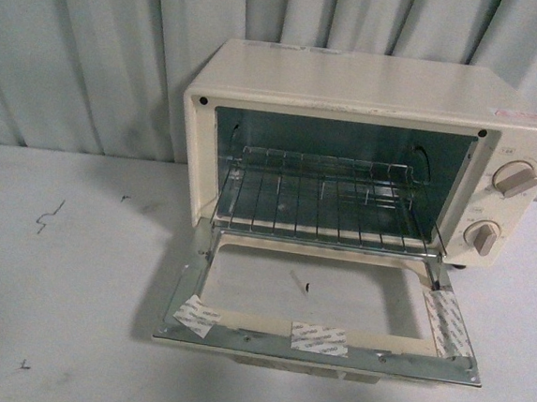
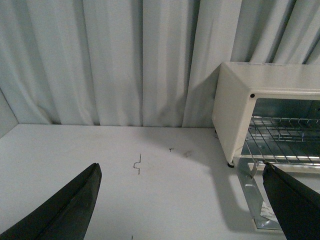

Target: Open oven

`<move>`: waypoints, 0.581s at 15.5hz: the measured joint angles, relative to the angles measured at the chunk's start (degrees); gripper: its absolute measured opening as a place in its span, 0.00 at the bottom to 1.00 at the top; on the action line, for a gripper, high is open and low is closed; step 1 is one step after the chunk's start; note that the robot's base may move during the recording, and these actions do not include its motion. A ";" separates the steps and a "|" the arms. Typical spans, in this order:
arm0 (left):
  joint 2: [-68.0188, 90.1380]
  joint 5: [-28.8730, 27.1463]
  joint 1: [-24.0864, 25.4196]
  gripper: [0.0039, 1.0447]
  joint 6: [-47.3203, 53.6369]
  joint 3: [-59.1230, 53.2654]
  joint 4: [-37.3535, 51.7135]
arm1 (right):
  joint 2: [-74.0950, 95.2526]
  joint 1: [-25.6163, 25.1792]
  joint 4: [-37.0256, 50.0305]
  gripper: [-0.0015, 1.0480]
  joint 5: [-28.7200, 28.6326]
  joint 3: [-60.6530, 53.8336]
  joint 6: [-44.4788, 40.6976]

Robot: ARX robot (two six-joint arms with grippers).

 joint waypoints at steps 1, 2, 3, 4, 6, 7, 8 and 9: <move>0.00 0.00 0.00 0.94 0.00 0.00 0.00 | 0.00 0.00 0.00 0.94 -0.02 0.00 0.00; 0.00 -0.02 0.00 0.94 0.00 0.00 0.00 | 0.00 0.00 0.00 0.94 0.00 0.00 0.00; 0.00 -0.02 0.00 0.94 0.00 0.00 0.00 | 0.00 0.00 0.00 0.94 0.00 0.00 0.00; 0.00 -0.02 0.00 0.94 0.00 0.00 0.00 | 0.00 0.00 0.00 0.94 0.00 0.00 0.00; 0.00 0.00 0.00 0.94 0.02 0.00 0.00 | 0.00 0.00 0.00 0.94 0.00 0.00 0.00; 0.00 0.00 0.00 0.94 0.02 0.00 0.00 | 0.00 0.00 0.00 0.94 0.00 0.00 0.00; 0.00 0.00 0.00 0.94 0.00 0.00 0.00 | 0.00 0.00 0.00 0.94 0.00 0.00 -0.02; 0.00 -0.02 0.00 0.94 0.00 0.00 0.00 | 0.00 0.00 0.00 0.94 0.00 0.00 0.00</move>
